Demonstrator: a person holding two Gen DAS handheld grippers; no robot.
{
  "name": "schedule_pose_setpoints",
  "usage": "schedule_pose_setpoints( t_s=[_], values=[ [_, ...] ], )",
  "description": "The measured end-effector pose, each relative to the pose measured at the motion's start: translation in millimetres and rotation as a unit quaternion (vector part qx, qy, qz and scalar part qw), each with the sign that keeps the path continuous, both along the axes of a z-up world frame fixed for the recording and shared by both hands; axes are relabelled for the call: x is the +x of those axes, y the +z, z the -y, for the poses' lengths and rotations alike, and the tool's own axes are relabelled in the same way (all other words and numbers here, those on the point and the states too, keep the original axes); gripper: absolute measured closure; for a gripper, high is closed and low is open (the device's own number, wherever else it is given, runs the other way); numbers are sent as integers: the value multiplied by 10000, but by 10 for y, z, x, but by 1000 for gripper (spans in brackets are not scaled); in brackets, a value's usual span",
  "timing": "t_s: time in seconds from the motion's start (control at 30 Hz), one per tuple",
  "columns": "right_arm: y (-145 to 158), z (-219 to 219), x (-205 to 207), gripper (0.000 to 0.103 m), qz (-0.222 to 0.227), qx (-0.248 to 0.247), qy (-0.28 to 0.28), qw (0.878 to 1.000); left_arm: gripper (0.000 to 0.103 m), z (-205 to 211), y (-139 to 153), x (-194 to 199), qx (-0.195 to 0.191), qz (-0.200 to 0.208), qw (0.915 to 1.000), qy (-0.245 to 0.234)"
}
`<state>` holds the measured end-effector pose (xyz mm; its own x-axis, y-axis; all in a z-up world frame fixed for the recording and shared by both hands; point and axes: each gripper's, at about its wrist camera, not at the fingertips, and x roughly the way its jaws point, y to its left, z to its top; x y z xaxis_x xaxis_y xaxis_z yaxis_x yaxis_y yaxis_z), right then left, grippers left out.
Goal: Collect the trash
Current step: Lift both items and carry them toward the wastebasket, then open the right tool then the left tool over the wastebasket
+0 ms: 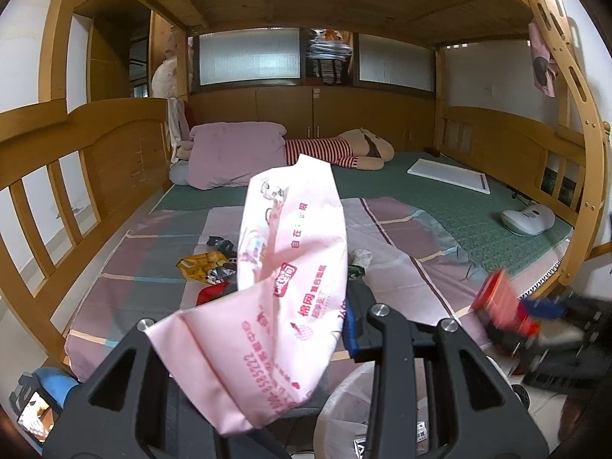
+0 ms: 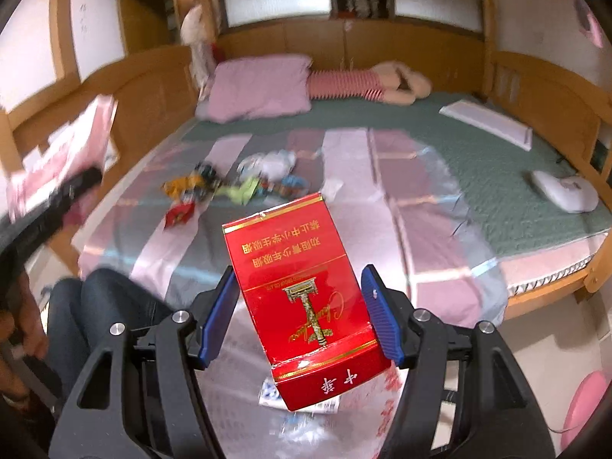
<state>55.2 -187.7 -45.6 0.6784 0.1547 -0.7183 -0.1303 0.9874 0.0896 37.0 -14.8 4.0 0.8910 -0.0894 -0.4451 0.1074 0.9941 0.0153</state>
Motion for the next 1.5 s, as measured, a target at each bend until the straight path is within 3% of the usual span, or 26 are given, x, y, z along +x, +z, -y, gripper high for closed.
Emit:
schedule_pose_setpoints(
  t_s=[0.17, 0.23, 0.37, 0.43, 0.53, 0.73, 0.87, 0.97, 1.07, 1.5],
  values=[
    [-262, -60, -16, 35, -499, -21, 129, 9987, 67, 25, -46, 23, -31, -98, 9999, -104],
    [-216, -10, -21, 20, -399, 94, -14, 9992, 67, 35, -85, 52, -49, -188, 9997, -159],
    [-67, 176, -45, 17, -159, 502, -265, 9983, 67, 78, -154, 85, -98, -350, 9989, -296],
    [6, 292, -75, 17, 41, 581, -568, 9967, 67, 133, -237, 127, -196, -590, 9961, -631],
    [118, 494, -143, 17, 409, 730, -1060, 9908, 66, 351, -468, 170, -66, -1053, 9866, -1241],
    [222, 820, -220, 16, 774, 1219, -1655, 9756, 65, 879, -1047, 166, 400, -1903, 9558, -2206],
    [203, 798, -181, 16, 731, 1253, -1631, 9759, 52, 1029, -1208, 150, 607, -2067, 9463, -2412],
    [204, 731, -161, 16, 724, 1244, -1539, 9775, 31, 1045, -1209, 80, 703, -1935, 9483, -2417],
    [209, 669, -134, 16, 722, 1259, -1477, 9783, 23, 1013, -1167, 56, 717, -1824, 9518, -2357],
    [195, 590, -92, 13, 718, 1278, -1452, 9785, 10, 931, -1137, 110, 690, -1813, 9591, -2061]
  ],
)
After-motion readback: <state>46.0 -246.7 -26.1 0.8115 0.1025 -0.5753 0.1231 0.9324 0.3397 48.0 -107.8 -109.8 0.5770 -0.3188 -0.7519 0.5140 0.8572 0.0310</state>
